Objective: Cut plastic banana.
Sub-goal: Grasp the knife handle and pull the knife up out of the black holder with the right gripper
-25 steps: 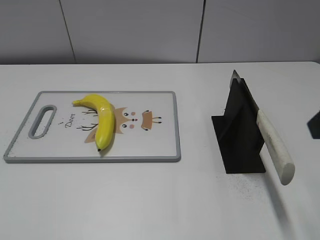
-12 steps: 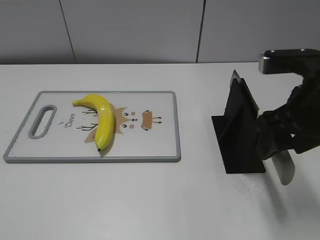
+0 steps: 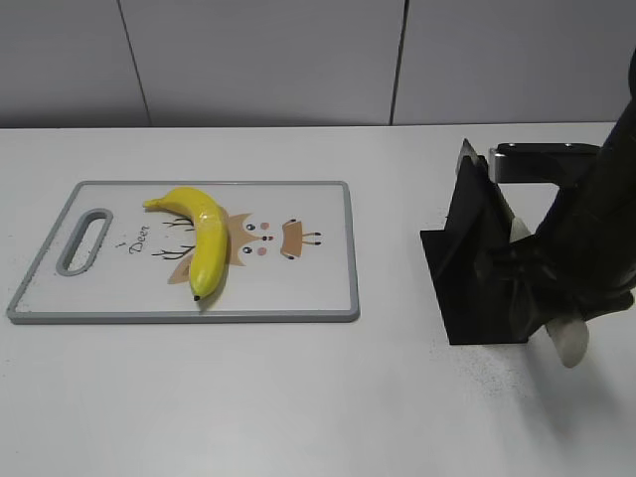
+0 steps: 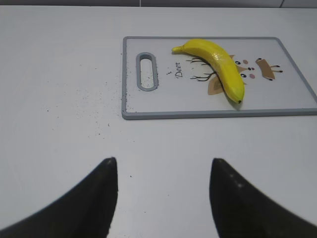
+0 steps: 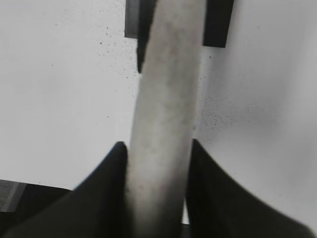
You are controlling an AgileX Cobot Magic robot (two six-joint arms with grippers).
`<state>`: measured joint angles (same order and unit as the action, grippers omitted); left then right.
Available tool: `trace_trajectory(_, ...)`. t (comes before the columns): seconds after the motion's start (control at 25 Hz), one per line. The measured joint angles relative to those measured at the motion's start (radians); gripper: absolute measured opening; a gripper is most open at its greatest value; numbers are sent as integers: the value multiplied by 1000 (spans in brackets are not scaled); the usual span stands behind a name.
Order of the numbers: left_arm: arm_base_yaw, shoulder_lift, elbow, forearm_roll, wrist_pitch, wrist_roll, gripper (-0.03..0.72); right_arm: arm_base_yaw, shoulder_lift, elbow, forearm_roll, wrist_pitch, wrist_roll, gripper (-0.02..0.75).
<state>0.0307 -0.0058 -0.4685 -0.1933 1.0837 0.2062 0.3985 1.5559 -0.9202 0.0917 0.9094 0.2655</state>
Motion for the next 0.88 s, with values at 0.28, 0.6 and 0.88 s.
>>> trace_trajectory(0.28,0,0,0,0,0,0,580,1,-2,0,43,22,28,168)
trace_trajectory(0.6,0,0,0,0,0,0,580,1,-115,0,61,49,54,168)
trace_trajectory(0.88,0,0,0,0,0,0,580,1,-198,-60,35,115,68,167)
